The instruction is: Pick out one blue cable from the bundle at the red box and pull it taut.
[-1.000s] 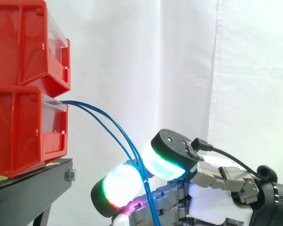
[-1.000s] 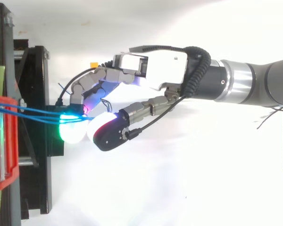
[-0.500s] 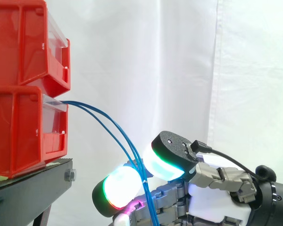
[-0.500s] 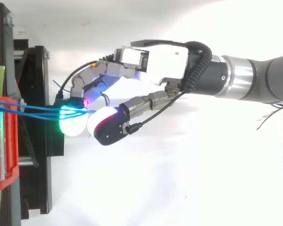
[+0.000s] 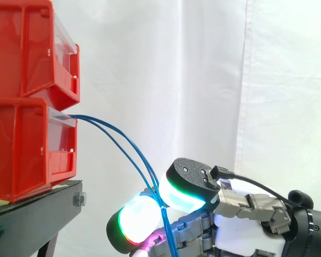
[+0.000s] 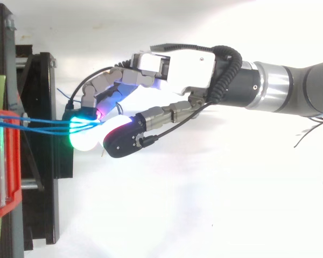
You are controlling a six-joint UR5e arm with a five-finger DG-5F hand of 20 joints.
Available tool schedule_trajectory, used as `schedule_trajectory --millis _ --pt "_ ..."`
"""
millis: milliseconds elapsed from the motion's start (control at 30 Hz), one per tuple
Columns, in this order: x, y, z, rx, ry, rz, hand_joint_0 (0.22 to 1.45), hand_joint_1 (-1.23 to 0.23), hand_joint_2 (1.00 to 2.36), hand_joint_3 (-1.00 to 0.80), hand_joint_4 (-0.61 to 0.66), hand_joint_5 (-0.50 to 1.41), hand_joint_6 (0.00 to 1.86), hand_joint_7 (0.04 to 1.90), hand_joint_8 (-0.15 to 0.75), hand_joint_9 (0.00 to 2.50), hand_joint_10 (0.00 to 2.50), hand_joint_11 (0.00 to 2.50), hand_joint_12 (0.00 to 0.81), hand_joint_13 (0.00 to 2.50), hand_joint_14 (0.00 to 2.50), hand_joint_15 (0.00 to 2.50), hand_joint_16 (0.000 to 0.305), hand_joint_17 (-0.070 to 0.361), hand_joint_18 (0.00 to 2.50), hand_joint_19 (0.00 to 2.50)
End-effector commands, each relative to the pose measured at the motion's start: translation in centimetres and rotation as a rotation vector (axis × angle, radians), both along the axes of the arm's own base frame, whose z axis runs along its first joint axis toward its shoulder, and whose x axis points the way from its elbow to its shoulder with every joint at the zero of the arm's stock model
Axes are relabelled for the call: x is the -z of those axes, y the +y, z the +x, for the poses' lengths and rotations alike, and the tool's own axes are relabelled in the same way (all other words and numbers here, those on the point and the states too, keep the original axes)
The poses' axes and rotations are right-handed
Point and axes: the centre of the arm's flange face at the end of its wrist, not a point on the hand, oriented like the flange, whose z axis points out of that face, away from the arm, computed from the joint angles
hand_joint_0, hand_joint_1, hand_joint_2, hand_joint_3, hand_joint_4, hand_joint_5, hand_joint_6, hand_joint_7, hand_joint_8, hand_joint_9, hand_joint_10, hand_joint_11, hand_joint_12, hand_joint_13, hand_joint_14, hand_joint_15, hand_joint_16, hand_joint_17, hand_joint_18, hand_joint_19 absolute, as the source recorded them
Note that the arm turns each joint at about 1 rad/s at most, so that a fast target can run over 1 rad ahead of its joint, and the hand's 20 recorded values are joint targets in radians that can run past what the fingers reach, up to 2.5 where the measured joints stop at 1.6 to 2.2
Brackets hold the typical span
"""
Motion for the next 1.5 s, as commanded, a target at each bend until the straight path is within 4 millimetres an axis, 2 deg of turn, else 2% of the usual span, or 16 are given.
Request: schedule_trajectory --millis 0,167,300,667,1333,1433,1467 --pt "-0.09 0.01 0.07 -0.001 -0.004 0.000 0.56 -0.49 1.02 -0.28 0.09 -0.15 0.69 0.98 0.276 0.77 0.02 0.41 0.365 0.70 0.01 0.34 0.052 0.117 0.63 0.70" --pt "-0.07 -0.11 -0.03 0.000 -0.003 0.000 0.53 -0.47 1.01 -0.39 0.09 -0.15 0.69 0.96 0.284 0.78 0.02 0.41 0.371 0.70 0.01 0.34 0.053 0.120 0.64 0.69" --pt "0.03 -0.23 -0.04 0.002 -0.003 0.000 0.54 -0.42 1.01 -0.41 0.10 -0.15 0.70 0.95 0.283 0.78 0.02 0.42 0.370 0.70 0.01 0.34 0.053 0.120 0.64 0.70" --pt "-0.22 -0.46 0.02 0.005 -0.008 0.000 0.57 -0.46 1.02 -0.22 0.09 -0.15 0.74 0.90 0.277 0.79 0.02 0.41 0.364 0.70 0.02 0.35 0.052 0.116 0.63 0.71" --pt "-0.65 -0.33 0.33 0.003 -0.018 0.000 0.55 -0.55 1.02 -0.10 0.13 -0.18 0.89 0.82 0.287 0.79 0.02 0.45 0.366 0.70 0.01 0.34 0.053 0.120 0.64 0.70" --pt "-0.71 -0.32 0.37 0.003 -0.020 0.001 0.55 -0.55 1.02 -0.11 0.15 -0.18 0.90 0.81 0.288 0.80 0.02 0.46 0.366 0.69 0.01 0.35 0.053 0.120 0.64 0.70" --pt "-0.71 -0.32 0.37 0.003 -0.020 0.001 0.54 -0.56 1.02 -0.16 0.15 -0.18 0.90 0.80 0.291 0.80 0.02 0.46 0.368 0.70 0.01 0.35 0.054 0.120 0.64 0.70"
